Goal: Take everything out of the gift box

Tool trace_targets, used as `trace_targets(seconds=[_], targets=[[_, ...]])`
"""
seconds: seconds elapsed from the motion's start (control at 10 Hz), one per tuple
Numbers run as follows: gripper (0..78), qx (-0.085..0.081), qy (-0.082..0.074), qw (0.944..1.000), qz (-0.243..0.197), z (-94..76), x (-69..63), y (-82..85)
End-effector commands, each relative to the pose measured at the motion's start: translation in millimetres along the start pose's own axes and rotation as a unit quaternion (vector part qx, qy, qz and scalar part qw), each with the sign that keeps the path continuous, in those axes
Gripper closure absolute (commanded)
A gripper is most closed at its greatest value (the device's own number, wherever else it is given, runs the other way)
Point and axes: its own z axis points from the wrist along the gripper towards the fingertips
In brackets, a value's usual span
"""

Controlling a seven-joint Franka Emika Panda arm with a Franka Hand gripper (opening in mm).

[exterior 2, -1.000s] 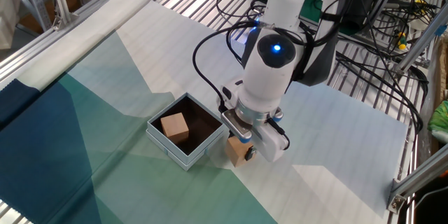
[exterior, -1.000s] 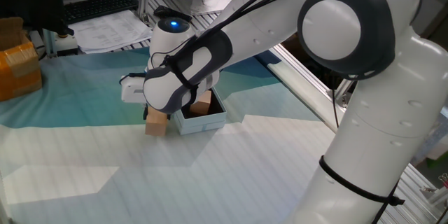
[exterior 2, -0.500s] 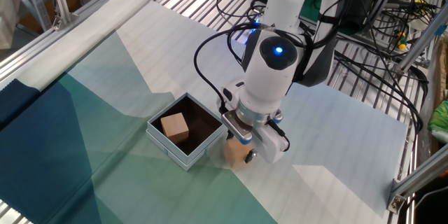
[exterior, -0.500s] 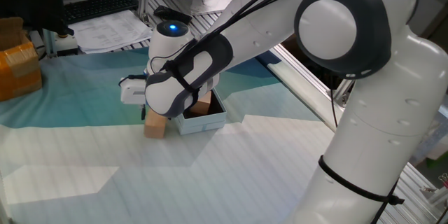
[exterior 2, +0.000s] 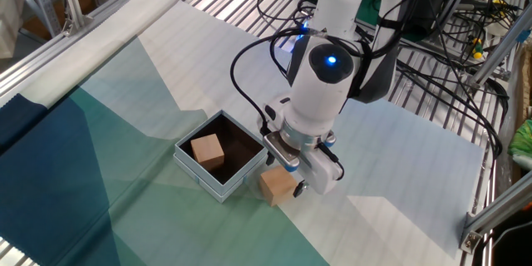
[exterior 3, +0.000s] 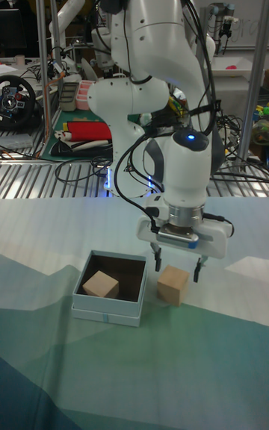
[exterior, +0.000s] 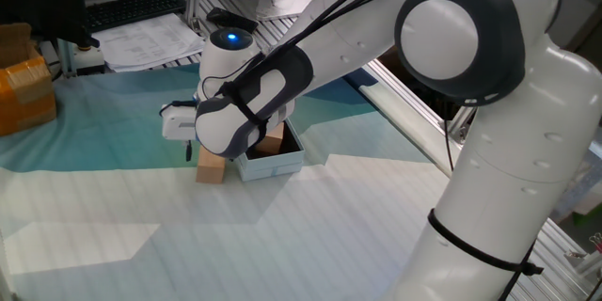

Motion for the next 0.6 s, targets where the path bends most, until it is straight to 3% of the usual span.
trace_targets(seconds=[0.1, 0.6], targets=[[0.1, 0.007, 0.010, 0.9997, 0.022, -23.8, 1.1, -1.8], [0.1, 0.007, 0.009, 0.9995, 0.030, -32.5, 1.0, -3.8]])
